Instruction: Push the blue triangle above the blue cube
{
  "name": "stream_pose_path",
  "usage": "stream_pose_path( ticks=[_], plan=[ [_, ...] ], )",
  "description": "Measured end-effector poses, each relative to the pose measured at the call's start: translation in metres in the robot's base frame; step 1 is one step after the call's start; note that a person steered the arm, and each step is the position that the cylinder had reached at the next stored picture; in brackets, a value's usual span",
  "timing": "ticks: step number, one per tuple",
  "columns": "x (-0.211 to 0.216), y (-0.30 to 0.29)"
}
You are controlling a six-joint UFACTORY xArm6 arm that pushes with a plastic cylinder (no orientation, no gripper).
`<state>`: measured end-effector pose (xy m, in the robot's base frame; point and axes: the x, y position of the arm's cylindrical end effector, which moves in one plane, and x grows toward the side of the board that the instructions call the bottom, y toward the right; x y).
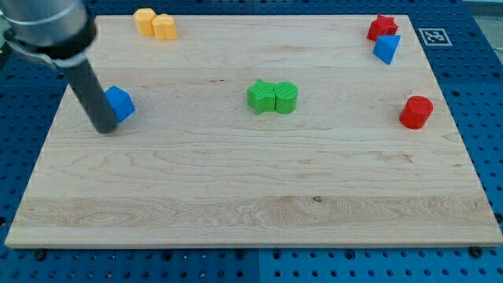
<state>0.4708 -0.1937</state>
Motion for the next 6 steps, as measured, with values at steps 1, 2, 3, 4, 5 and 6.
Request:
stream_pose_path(
  ticks=[1, 2, 3, 4, 5, 6],
  plan=[
    [0.029, 0.073],
    [0.038, 0.150],
    [0.052, 0.240],
    [0.065, 0.332],
    [0.069, 0.415],
    [0.034, 0.464]
  ],
)
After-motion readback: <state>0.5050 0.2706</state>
